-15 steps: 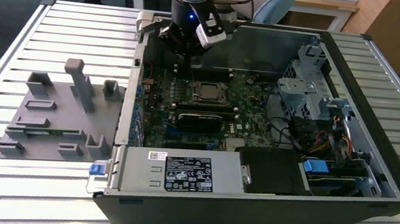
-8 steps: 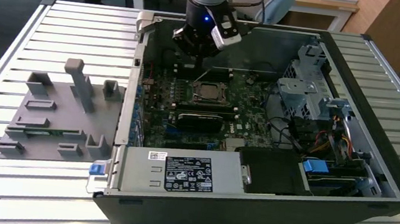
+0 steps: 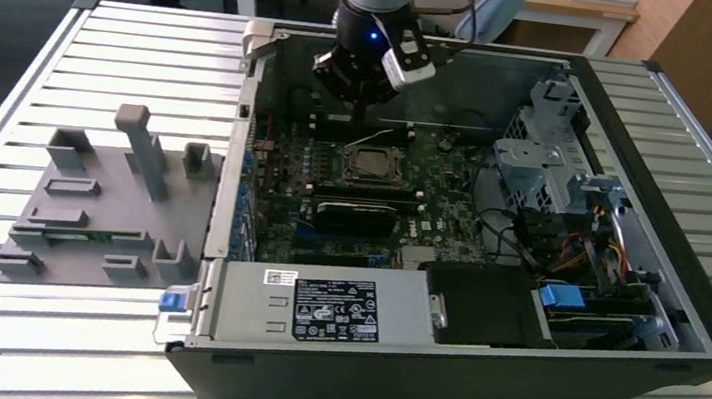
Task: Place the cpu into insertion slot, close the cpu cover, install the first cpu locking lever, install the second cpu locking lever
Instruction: 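Install the first cpu locking lever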
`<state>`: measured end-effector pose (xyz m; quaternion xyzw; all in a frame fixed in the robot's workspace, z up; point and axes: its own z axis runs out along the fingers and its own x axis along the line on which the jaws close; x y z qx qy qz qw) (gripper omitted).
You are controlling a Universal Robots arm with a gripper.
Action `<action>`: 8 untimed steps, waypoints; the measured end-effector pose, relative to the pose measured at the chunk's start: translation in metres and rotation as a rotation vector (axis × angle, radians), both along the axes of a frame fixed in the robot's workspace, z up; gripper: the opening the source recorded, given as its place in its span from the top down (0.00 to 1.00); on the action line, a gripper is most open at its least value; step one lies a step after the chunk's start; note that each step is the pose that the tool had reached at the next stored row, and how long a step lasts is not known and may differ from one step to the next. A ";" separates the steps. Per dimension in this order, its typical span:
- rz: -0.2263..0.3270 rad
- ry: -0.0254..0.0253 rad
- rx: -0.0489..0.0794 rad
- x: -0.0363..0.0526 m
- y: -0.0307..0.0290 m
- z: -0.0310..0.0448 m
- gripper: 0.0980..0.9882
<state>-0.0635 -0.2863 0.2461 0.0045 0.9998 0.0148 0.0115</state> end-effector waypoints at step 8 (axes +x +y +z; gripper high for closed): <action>-0.020 -0.0011 0.052 0.0001 -0.0003 -0.0043 0.99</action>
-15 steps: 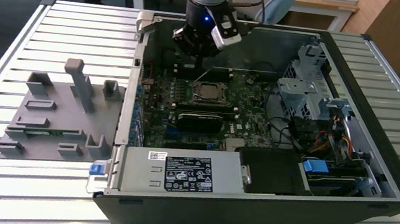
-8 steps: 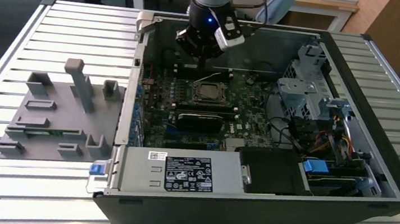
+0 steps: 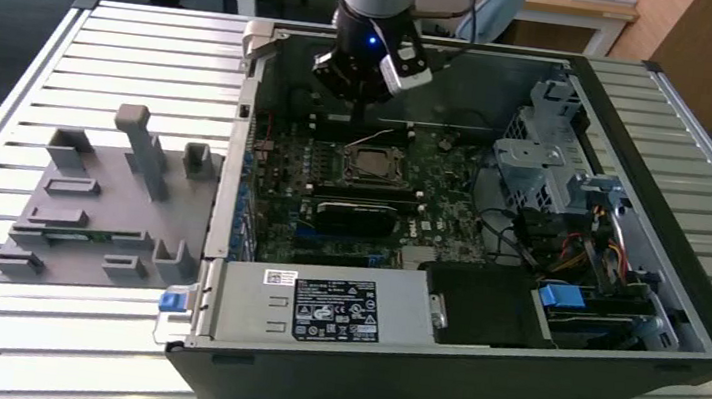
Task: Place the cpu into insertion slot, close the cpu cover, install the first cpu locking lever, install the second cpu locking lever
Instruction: 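Install the first cpu locking lever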
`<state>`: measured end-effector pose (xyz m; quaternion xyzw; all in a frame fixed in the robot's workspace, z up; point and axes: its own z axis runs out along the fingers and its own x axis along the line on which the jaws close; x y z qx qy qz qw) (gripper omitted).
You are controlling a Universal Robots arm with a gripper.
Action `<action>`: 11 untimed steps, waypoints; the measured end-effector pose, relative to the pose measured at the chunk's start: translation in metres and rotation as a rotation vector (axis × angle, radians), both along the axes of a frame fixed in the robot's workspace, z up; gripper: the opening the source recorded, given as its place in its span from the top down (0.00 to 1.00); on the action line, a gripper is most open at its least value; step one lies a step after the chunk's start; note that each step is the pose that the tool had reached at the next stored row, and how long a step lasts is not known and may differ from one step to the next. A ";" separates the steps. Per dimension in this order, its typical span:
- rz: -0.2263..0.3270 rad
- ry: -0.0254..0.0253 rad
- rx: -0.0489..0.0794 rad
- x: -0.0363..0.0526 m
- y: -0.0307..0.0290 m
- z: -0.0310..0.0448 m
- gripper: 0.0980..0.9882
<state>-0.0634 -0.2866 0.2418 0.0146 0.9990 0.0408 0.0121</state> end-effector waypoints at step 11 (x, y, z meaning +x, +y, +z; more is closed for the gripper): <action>-0.001 -0.0001 0.000 0.0083 0.0001 -0.0119 0.99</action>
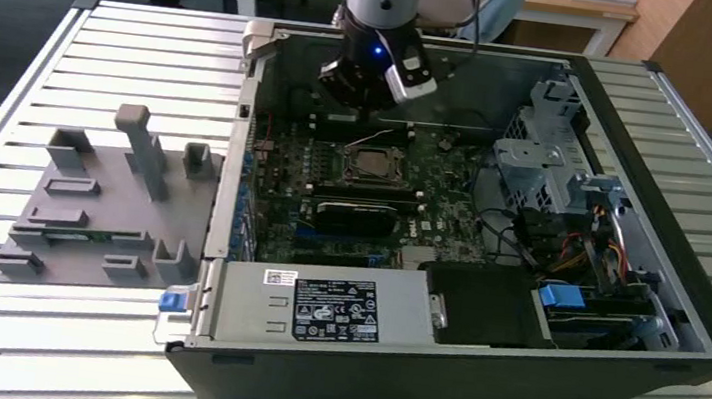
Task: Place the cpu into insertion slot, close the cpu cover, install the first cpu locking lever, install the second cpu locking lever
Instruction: 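Install the first cpu locking lever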
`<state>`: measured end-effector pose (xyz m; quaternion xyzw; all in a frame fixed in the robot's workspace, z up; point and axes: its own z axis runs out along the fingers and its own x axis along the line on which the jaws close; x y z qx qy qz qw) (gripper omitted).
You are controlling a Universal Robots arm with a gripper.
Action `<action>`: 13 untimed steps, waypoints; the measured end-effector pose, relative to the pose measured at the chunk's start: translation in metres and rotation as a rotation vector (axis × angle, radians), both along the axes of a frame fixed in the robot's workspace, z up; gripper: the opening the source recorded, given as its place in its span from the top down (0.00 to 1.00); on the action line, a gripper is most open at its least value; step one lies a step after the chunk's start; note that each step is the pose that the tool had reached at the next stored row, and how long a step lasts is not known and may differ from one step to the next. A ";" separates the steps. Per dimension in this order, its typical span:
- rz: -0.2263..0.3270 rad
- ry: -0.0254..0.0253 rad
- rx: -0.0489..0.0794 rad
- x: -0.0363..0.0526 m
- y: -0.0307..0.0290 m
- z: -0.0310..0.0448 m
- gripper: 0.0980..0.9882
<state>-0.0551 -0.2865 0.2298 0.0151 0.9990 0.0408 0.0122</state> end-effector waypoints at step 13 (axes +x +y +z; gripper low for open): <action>0.000 0.0000 0.000 0.0103 0.0001 -0.0067 0.99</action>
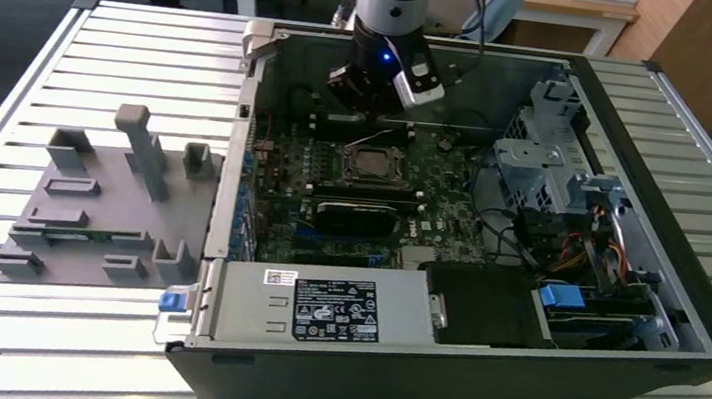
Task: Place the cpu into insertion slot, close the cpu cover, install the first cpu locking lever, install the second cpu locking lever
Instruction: 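Install the first cpu locking lever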
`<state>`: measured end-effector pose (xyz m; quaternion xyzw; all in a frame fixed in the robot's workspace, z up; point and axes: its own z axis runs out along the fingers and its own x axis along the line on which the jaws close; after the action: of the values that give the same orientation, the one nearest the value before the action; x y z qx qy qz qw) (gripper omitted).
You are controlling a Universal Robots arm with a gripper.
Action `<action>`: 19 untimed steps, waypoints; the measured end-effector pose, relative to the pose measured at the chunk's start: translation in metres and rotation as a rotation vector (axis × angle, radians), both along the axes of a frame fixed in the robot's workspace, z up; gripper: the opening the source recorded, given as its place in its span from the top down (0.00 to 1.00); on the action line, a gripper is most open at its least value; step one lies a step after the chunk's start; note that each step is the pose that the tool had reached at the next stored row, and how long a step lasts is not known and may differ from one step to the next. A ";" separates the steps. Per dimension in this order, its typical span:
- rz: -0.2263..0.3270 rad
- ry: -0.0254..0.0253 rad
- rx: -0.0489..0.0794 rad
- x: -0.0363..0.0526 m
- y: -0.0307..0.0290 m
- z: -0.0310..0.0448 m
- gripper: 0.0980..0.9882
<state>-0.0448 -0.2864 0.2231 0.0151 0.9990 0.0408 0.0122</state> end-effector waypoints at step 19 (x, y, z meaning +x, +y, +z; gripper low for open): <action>0.000 0.0001 0.000 0.0066 0.0026 -0.0046 0.99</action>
<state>-0.0382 -0.2838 0.2185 0.0151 0.9990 0.0407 0.0121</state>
